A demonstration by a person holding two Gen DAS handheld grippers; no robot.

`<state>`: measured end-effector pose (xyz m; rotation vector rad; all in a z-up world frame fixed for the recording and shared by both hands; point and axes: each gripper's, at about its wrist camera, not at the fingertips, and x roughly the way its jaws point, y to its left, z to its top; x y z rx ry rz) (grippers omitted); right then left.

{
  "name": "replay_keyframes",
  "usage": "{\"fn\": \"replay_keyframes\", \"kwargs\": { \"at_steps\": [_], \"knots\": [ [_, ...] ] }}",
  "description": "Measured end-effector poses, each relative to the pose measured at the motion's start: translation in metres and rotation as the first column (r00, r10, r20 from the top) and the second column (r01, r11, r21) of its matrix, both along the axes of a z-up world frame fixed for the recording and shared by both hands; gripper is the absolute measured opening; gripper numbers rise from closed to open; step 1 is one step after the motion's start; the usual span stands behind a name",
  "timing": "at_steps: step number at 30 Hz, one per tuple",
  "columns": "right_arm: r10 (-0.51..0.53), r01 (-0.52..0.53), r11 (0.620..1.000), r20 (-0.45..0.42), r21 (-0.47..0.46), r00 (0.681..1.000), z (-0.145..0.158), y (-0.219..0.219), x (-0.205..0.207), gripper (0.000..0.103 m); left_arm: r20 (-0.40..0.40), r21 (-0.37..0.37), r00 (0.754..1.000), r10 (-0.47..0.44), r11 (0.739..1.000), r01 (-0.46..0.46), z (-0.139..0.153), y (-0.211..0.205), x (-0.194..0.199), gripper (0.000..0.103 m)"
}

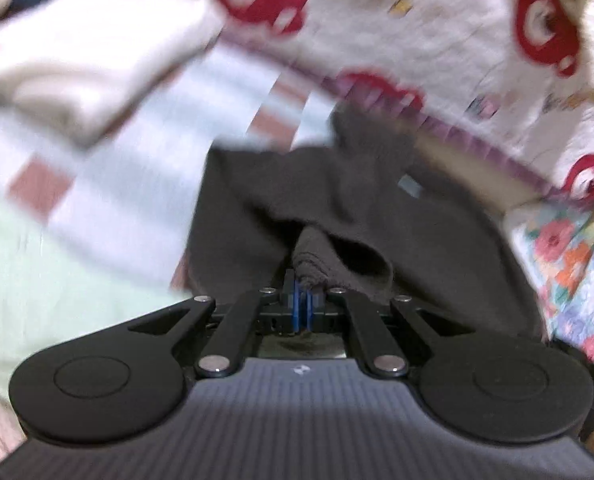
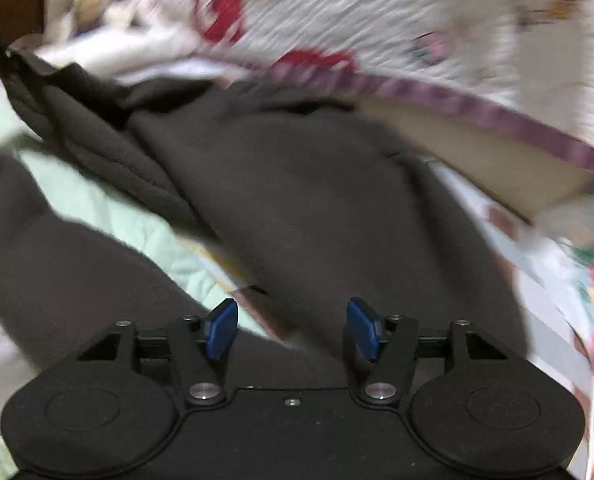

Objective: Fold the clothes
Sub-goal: 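Smooth the sweater flat with both grippers and open them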

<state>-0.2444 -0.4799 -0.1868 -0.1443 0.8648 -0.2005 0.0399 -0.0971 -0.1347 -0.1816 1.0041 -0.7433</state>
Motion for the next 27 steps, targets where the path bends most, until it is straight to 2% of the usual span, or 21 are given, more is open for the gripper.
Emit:
{"fn": "replay_keyframes", "kwargs": {
  "at_steps": [3, 4, 5, 8, 11, 13, 14, 16, 17, 19, 21, 23, 25, 26, 27],
  "knots": [
    [0.004, -0.005, 1.0, -0.037, -0.018, 0.999, -0.013, -0.008, 0.032, 0.062, -0.005, 0.011, 1.0, 0.008, 1.0, -0.008, -0.004, 0.002, 0.0, 0.003],
    [-0.003, 0.002, 1.0, -0.031, -0.007, 1.0, -0.011, -0.013, 0.038, 0.051, -0.007, 0.014, 1.0, 0.011, 1.0, -0.011, -0.005, 0.003, -0.001, 0.003],
    [-0.022, 0.022, 0.999, -0.016, 0.037, 1.0, -0.007, -0.022, 0.043, 0.003, -0.009, 0.018, 1.0, 0.014, 1.0, -0.014, -0.006, 0.004, -0.001, 0.003],
    [-0.146, 0.126, 0.966, 0.075, 0.224, 0.986, 0.01, -0.057, 0.047, 0.005, 0.0, -0.025, 0.999, 0.04, 0.999, -0.039, -0.001, 0.006, 0.002, 0.003],
    [-0.316, 0.247, 0.899, 0.147, 0.362, 0.937, 0.019, -0.095, 0.045, 0.005, 0.004, -0.046, 0.998, 0.063, 0.997, -0.063, -0.003, 0.006, 0.003, 0.003],
    [-0.373, 0.295, 0.872, 0.14, 0.391, 0.917, 0.009, -0.11, 0.046, 0.006, -0.007, -0.019, 0.998, 0.059, 0.998, -0.059, -0.008, 0.003, 0.004, 0.003],
    [-0.396, 0.309, 0.85, 0.132, 0.427, 0.909, 0.002, -0.116, 0.047, 0.007, -0.012, -0.006, 0.998, 0.058, 0.998, -0.058, -0.011, 0.002, 0.005, 0.003],
    [-0.453, 0.331, 0.779, 0.114, 0.532, 0.884, -0.015, -0.131, 0.046, 0.013, -0.023, 0.021, 0.998, 0.055, 0.998, -0.054, -0.016, -0.001, 0.006, 0.003],
    [-0.462, 0.337, 0.77, 0.109, 0.543, 0.88, -0.018, -0.132, 0.044, 0.015, -0.028, 0.035, 0.998, 0.053, 0.998, -0.052, -0.019, -0.003, 0.006, 0.003],
    [-0.456, 0.343, 0.788, 0.109, 0.51, 0.884, -0.016, -0.126, 0.041, 0.019, -0.039, 0.062, 0.998, 0.051, 0.997, -0.048, -0.024, -0.006, 0.007, 0.003],
    [-0.449, 0.349, 0.806, 0.109, 0.478, 0.887, -0.015, -0.12, 0.037, 0.039, -0.049, 0.089, 0.998, 0.048, 0.995, -0.044, -0.029, -0.008, 0.008, 0.005],
    [-0.396, 0.316, 0.853, 0.121, 0.415, 0.91, -0.009, -0.109, 0.029, 0.044, -0.053, 0.113, 0.998, 0.043, 0.993, -0.037, -0.034, -0.012, 0.008, 0.008],
    [-0.33, 0.269, 0.9, 0.133, 0.343, 0.934, -0.003, -0.096, 0.018, 0.044, -0.038, 0.128, 0.999, 0.031, 0.991, -0.026, -0.036, -0.018, 0.008, 0.028],
    [-0.296, 0.244, 0.92, 0.136, 0.306, 0.945, 0.001, -0.09, 0.013, 0.03, -0.031, 0.136, 0.999, 0.024, 0.99, -0.02, -0.037, -0.021, 0.008, 0.037],
    [-0.262, 0.219, 0.938, 0.139, 0.268, 0.955, 0.004, -0.083, 0.008, 0.009, -0.024, 0.144, 1.0, 0.018, 0.989, -0.014, -0.038, -0.023, 0.008, 0.04]
  ]
}}
